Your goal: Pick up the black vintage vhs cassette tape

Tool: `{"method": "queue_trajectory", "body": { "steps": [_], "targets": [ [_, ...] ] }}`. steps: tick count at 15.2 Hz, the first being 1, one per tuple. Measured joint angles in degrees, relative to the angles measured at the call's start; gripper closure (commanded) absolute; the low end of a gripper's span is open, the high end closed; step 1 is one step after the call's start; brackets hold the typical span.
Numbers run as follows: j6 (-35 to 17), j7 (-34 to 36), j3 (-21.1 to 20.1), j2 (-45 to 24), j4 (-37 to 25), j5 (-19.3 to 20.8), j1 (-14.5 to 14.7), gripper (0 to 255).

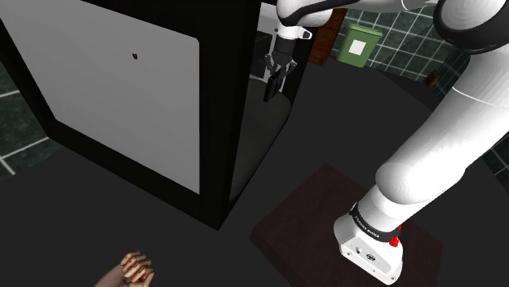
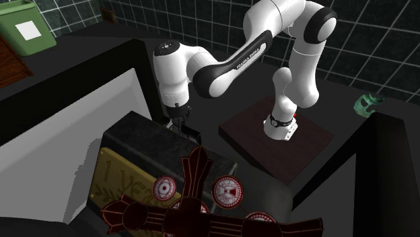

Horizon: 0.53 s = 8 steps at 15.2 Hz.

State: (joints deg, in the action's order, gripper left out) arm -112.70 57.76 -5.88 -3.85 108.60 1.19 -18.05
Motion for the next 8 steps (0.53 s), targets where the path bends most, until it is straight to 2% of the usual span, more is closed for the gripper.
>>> {"method": "queue_trajectory", "body": {
  "steps": [3, 8],
  "targets": [
    [-0.01, -0.01, 0.0, 0.0, 0.0, 0.0, 0.0, 255],
    [2.89, -0.15, 0.02, 0.43, -2.44, -0.08, -0.04, 255]
  ]
}}
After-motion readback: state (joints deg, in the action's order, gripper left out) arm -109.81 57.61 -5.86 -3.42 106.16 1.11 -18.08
